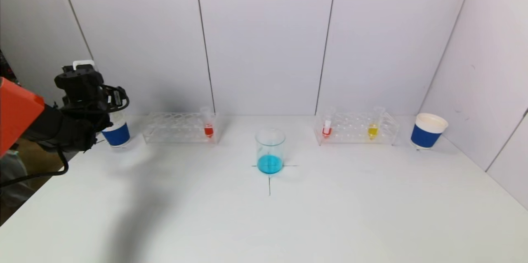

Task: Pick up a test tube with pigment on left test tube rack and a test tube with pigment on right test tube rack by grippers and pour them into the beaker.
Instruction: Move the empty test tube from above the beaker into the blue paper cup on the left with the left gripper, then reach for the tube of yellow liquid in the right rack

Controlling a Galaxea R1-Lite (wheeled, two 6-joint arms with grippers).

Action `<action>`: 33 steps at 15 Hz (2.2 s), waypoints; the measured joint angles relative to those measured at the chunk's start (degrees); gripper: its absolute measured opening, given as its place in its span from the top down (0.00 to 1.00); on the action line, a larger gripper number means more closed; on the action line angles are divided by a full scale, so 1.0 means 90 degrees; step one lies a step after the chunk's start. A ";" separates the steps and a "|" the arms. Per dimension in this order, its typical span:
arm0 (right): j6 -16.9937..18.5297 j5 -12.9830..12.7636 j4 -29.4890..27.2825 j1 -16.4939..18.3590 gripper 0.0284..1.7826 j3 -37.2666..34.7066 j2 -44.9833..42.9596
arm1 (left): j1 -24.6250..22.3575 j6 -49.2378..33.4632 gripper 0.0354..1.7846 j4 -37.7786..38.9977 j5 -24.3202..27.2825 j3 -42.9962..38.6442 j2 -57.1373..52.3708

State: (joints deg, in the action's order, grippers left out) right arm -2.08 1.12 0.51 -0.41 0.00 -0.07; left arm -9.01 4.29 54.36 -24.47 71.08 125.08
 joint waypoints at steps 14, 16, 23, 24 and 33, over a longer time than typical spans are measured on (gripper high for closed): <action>0.0000 -0.0003 -0.0003 0.0000 0.01 0.0000 0.0000 | 0.0043 0.0019 0.01 -0.2882 0.2751 -0.2980 -0.6392; 0.0000 -0.0003 0.0000 0.0000 0.01 0.0000 0.0000 | 0.0046 0.0028 0.01 -0.3596 0.3040 -0.3407 -0.7497; 0.0000 -0.0003 0.0000 0.0000 0.01 0.0000 0.0000 | 0.0064 -0.0641 0.01 -0.6636 0.4118 -0.3939 -1.0241; 0.0000 0.0000 -0.0003 0.0000 0.01 0.0000 0.0000 | 0.0070 -0.0660 0.01 -0.6915 0.4219 -0.3942 -1.0514; 0.0000 0.0000 0.0000 -0.0003 0.01 0.0000 0.0000 | 0.0818 -0.0604 0.01 -0.9086 0.4395 -0.3713 -1.2323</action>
State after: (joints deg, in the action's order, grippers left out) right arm -2.08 1.12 0.51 -0.44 0.00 -0.07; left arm -1.65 -1.15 -27.42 15.09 37.67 14.17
